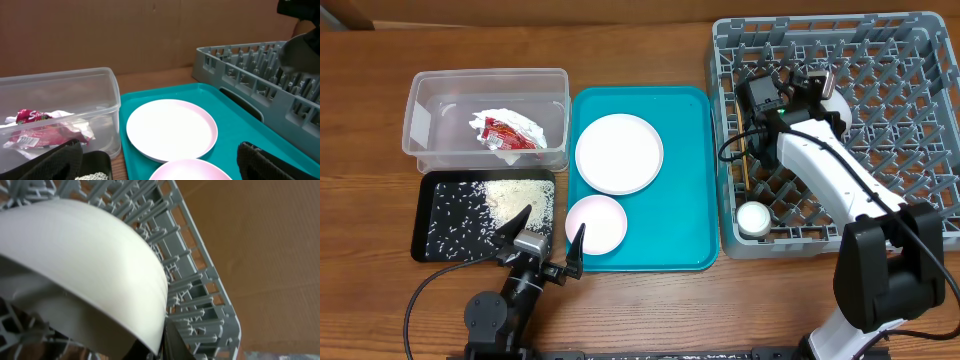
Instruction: Sort waste into correct bins and load items into the dishwasher
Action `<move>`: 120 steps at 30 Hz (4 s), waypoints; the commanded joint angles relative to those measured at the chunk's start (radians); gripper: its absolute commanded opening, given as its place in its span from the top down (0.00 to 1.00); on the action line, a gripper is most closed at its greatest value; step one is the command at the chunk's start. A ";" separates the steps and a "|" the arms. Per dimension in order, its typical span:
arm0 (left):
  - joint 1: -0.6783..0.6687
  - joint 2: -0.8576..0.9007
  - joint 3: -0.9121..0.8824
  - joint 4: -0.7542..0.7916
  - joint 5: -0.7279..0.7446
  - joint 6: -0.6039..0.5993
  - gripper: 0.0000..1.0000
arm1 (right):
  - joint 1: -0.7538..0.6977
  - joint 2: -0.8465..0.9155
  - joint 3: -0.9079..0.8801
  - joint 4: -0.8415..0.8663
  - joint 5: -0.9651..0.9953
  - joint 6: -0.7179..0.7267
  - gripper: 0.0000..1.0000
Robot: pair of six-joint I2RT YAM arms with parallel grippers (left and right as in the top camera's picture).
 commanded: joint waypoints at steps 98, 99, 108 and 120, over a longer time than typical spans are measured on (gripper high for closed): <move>0.006 -0.010 -0.003 0.000 0.004 0.012 0.00 | -0.349 -0.075 0.020 0.012 0.015 0.078 0.96; 0.006 -0.010 -0.003 0.000 0.004 0.012 0.00 | -0.349 -0.060 0.020 0.014 0.015 0.060 0.96; 0.006 -0.010 -0.003 0.000 0.004 0.012 0.00 | -0.333 -0.003 0.015 0.008 0.029 0.056 0.96; 0.006 -0.010 -0.003 0.000 0.004 0.012 0.00 | -0.335 -0.002 0.015 0.083 0.120 -0.070 0.96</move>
